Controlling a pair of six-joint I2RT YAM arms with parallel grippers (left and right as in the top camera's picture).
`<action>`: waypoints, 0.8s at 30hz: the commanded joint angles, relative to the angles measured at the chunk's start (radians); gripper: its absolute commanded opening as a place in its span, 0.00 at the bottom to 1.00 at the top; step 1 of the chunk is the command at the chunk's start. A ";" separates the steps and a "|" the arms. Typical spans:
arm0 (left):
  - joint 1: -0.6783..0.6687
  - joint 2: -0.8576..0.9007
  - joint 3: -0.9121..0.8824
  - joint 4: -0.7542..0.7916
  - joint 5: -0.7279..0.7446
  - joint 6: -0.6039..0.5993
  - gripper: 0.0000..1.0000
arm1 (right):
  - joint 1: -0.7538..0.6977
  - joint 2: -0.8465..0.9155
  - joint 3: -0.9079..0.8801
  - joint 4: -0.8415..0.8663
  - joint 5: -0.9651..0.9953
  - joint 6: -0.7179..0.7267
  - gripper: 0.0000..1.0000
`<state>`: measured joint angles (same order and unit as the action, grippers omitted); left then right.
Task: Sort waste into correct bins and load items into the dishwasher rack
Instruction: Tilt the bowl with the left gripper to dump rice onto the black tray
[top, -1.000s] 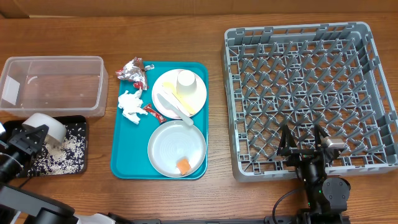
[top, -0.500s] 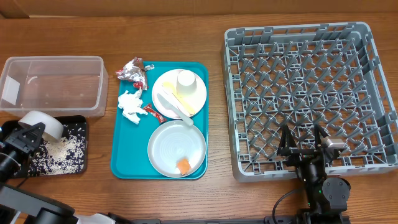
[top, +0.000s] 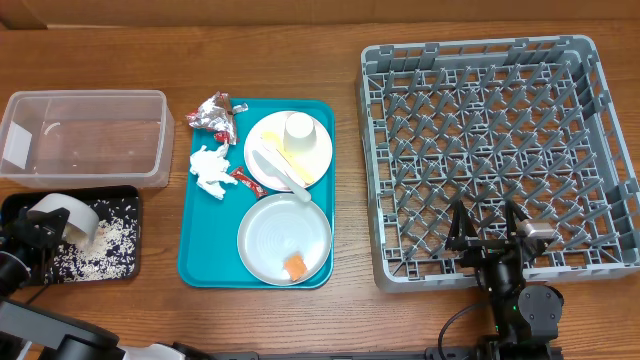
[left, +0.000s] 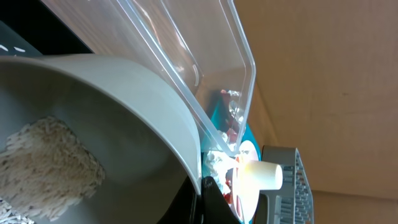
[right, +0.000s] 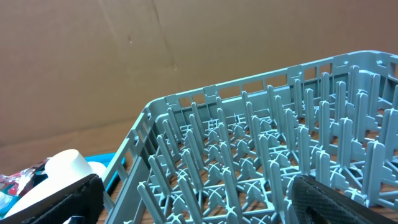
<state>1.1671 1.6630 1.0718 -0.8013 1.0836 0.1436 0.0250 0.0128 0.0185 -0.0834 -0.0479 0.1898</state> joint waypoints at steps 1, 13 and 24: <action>0.005 0.001 -0.005 0.003 0.080 0.013 0.04 | -0.007 -0.010 -0.010 0.003 0.001 -0.004 1.00; 0.019 0.001 -0.005 -0.076 0.254 0.178 0.04 | -0.007 -0.010 -0.010 0.003 0.001 -0.004 1.00; 0.085 0.001 -0.005 -0.204 0.397 0.380 0.05 | -0.007 -0.010 -0.010 0.003 0.001 -0.004 1.00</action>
<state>1.2434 1.6630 1.0718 -0.9733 1.3758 0.3923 0.0250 0.0128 0.0185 -0.0834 -0.0479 0.1894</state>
